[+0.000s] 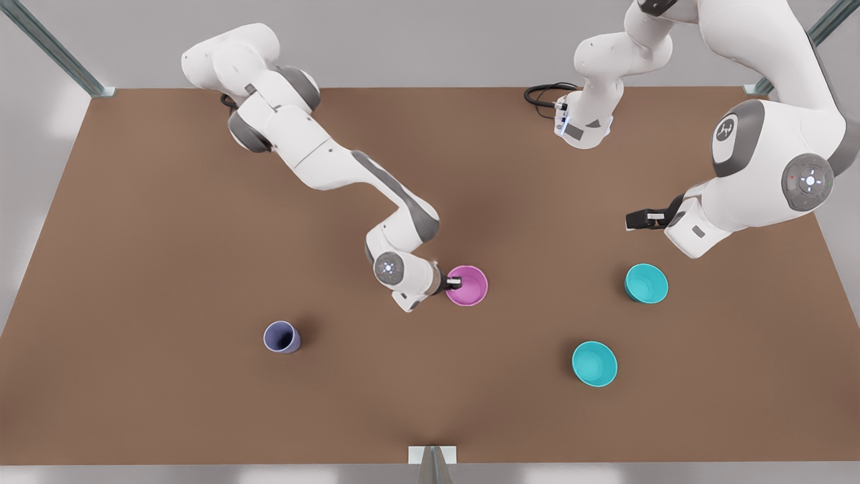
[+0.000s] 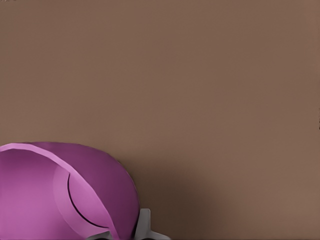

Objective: Stack the blue bowl on the pink bowl

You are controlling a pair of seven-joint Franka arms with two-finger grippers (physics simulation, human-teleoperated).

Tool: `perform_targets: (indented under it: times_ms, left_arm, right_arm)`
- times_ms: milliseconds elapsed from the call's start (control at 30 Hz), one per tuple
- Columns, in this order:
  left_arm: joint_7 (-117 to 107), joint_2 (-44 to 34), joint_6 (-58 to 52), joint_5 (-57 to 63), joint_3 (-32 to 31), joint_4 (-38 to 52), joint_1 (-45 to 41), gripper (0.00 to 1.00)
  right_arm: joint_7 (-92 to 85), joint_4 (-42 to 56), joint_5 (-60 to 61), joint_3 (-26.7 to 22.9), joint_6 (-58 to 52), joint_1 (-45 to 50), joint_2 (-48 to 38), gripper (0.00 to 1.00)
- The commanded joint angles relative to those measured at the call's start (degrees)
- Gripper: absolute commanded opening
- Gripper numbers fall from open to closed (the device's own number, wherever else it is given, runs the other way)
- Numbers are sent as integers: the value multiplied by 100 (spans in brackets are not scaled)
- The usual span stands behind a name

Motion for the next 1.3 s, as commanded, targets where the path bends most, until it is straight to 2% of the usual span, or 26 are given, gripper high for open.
perform_targets:
  times_ms: [0,67,100,133,233,300,367,433,467,533,567,600,633,667,733,833,1200,1233,1267]
  left_arm:
    - [-11,-5,-24,2,-5,3,0,100]
    - [-20,-14,-33,2,-5,3,0,100]
    - [-20,-14,-33,2,-5,3,0,100]
    - [-20,-14,-33,2,-5,3,0,100]
    - [-29,-14,-33,2,-5,3,0,100]
    - [-29,-14,-33,-24,-5,3,9,100]
    - [6,39,-24,-42,4,-24,114,100]
    - [7,241,178,-33,4,-33,246,100]
    - [24,513,380,-24,4,-41,527,100]
    - [322,996,1100,-6,13,-59,1010,100]
    - [1025,1278,1461,-33,389,-111,932,100]
    - [1720,1313,2233,-322,1155,-656,519,100]
    - [2361,1322,2902,-516,1691,-1130,220,100]
    - [2862,1392,3447,-736,1955,-1509,115,100]
    - [3285,1876,4186,-859,2105,-1553,123,100]
    - [3908,2104,4230,-1307,2342,-1562,167,100]
    - [4243,2289,4195,-1290,2439,-2230,71,100]
    - [4243,2289,4195,-1290,2439,-2247,53,97]
    - [4243,2280,4178,-1290,2439,-2247,44,84]
  right_arm:
    - [4160,17,-104,2,371,5,102,21]
    - [4125,26,-95,2,407,5,137,21]
    - [4134,26,-78,11,407,5,129,72]
    - [4143,35,-69,20,407,5,102,100]
    - [4169,26,1,55,389,-12,-56,100]
    - [4169,-71,-34,37,-58,-39,-390,100]
    - [3608,-238,-60,37,-2105,-583,-1066,100]
    - [1482,-360,-122,-16,-3749,-1549,-1321,100]
    - [-197,-440,-630,-7,-4471,-2534,-1348,100]
    - [-2315,-274,-1773,2,-5042,-3501,-1506,100]
    - [-3019,-176,-1923,2,-5350,-3835,-1874,100]
    - [-3520,-211,-2187,-7,-5587,-3923,-2524,100]
    - [-3855,-291,-2249,-7,-5710,-3923,-3114,100]
    - [-3996,-220,-2284,-24,-5956,-3880,-3536,100]
    - [-3970,-220,-2266,-806,-6220,-3256,-4309,100]
    - [-3934,-704,-2240,-851,-6229,-3247,-5232,100]
    - [-3943,-959,-2117,-851,-6150,-3352,-5215,100]
    - [-3943,-959,-2117,-851,-6141,-3352,-5224,100]
    - [-3943,-959,-2117,-851,-6141,-3352,-5224,100]
